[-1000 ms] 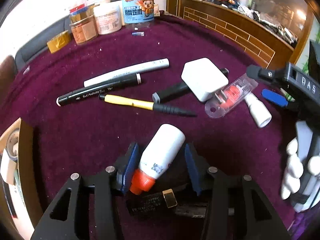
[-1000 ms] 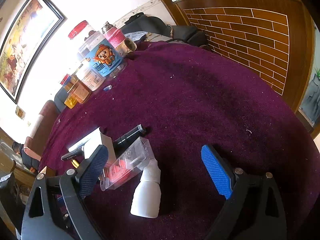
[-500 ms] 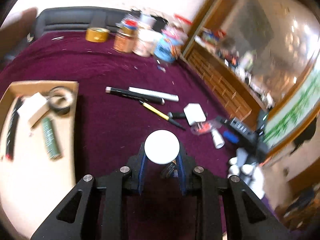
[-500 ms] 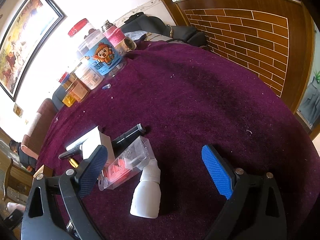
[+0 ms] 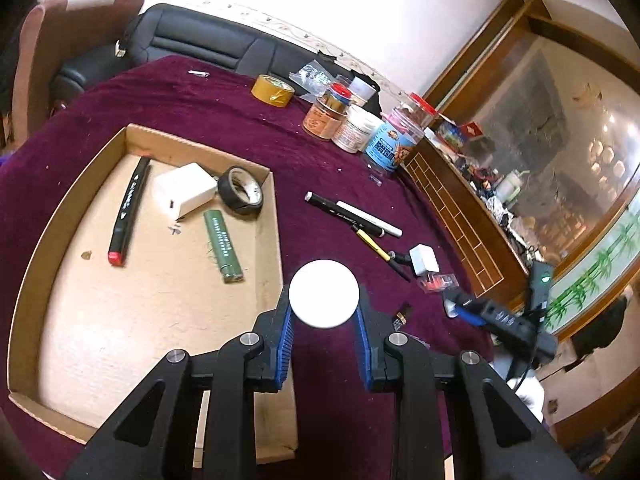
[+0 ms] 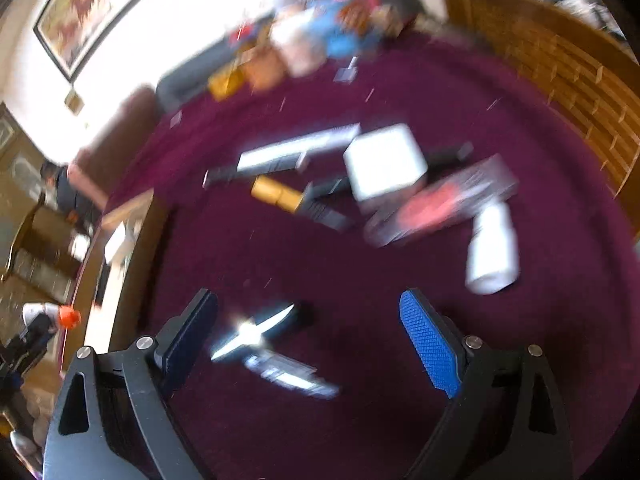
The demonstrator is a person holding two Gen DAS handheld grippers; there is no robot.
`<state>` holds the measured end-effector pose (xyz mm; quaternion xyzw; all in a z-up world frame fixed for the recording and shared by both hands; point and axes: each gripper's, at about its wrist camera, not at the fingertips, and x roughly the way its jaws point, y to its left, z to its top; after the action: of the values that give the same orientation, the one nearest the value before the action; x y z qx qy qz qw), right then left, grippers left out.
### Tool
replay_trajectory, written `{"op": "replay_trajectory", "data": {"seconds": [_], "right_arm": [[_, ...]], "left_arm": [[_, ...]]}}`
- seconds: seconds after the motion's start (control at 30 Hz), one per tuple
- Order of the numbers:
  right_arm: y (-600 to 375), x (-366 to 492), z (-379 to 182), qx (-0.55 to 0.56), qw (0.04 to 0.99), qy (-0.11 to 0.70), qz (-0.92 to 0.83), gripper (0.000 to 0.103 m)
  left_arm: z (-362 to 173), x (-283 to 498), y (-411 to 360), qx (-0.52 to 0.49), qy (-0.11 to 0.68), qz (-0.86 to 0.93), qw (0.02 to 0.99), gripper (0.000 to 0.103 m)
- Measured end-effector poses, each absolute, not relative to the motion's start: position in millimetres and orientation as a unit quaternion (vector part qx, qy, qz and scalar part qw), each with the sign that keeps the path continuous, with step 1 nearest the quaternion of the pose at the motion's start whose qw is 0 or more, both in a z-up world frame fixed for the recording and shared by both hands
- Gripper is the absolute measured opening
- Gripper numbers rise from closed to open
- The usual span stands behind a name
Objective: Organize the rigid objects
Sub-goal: 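Lift white bottle with left tool while right tool reaches toward black-silver tube, then carry white bottle into tray with left tool while right tool drops black-gold tube there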
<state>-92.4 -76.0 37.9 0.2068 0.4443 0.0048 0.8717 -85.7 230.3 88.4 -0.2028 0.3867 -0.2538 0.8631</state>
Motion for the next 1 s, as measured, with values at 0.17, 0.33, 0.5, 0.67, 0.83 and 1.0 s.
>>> {"op": "replay_trajectory", "data": {"seconds": [0.17,0.33,0.5,0.67,0.83,1.0], "right_arm": [[-50,-80,21,0.196,0.857,0.476,0.007,0.084],[-25,-77,18,0.169,0.858,0.485,-0.005,0.081],[-2,-75,17,0.110,0.867,0.484,-0.048,0.066],[-2,-77,19,0.090,0.876,0.469,-0.069,0.015],[-5,-86,32,0.122,0.885,0.448,-0.040,0.014],[9,-83,57,0.144,0.894,0.425,0.017,0.015]], "left_arm": [[81,-92,255,-0.212,0.384,-0.244,0.865,0.023],[77,-93,280,-0.226,0.377,-0.225,0.869,0.023],[67,-95,299,-0.240,0.377,-0.215,0.868,0.023],[62,-97,310,-0.249,0.377,-0.211,0.867,0.023],[63,-97,320,-0.250,0.378,-0.205,0.867,0.023],[58,-90,330,-0.253,0.396,-0.193,0.862,0.023]]}}
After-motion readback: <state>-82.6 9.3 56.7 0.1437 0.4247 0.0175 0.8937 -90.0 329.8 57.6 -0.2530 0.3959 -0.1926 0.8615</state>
